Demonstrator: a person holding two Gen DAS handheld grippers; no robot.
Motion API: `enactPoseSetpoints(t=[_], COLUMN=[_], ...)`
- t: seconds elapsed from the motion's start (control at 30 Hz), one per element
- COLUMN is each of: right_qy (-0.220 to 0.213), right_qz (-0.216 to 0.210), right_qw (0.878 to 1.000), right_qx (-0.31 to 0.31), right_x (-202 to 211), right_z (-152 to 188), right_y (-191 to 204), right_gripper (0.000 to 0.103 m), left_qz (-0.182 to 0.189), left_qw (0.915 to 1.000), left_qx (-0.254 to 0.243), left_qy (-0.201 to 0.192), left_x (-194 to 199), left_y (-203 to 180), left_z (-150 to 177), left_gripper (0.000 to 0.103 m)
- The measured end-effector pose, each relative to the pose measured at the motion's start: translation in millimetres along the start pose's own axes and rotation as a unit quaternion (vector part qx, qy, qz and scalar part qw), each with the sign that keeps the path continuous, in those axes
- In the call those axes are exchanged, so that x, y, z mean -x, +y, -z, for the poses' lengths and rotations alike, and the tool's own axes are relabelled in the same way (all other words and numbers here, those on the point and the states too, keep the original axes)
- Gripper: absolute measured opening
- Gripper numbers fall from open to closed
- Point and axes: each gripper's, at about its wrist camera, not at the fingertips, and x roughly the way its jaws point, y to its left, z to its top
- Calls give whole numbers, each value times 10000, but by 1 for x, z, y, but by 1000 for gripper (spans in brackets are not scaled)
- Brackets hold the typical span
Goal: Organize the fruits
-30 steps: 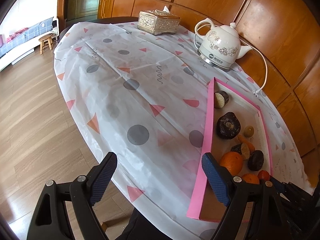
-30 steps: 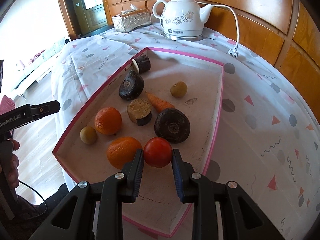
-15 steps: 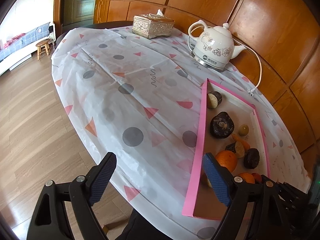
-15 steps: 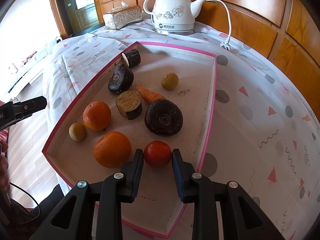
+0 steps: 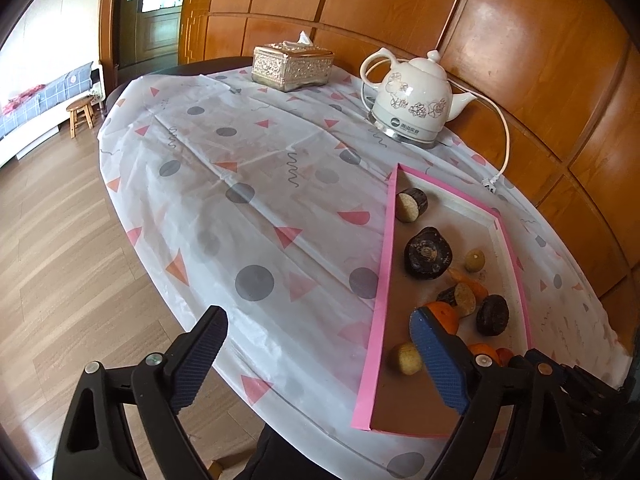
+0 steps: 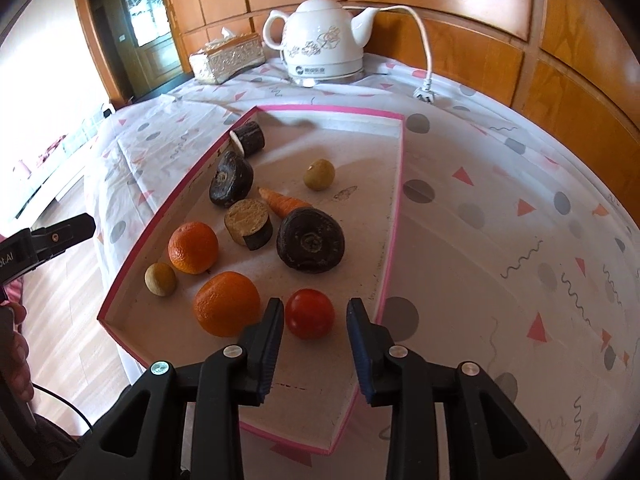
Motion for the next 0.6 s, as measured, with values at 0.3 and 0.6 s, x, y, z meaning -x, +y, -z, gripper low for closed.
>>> enactPoseSetpoints(t=[0.3, 0.6], right_qy=[-538, -894], right_qz=[405, 935], right_qw=[9971, 9899], right_qx=[-351, -586], right_x=[28, 46], right_z=[9, 19], right_y=[-5, -9], right_gripper=[37, 38], left_qz=[126, 248], left_qw=[9983, 9944], left_qx=[-402, -713], left_qy=[-403, -736], left_x=[20, 40], left_y=[-23, -43], left_z=[-1, 3], left_gripper=[101, 103])
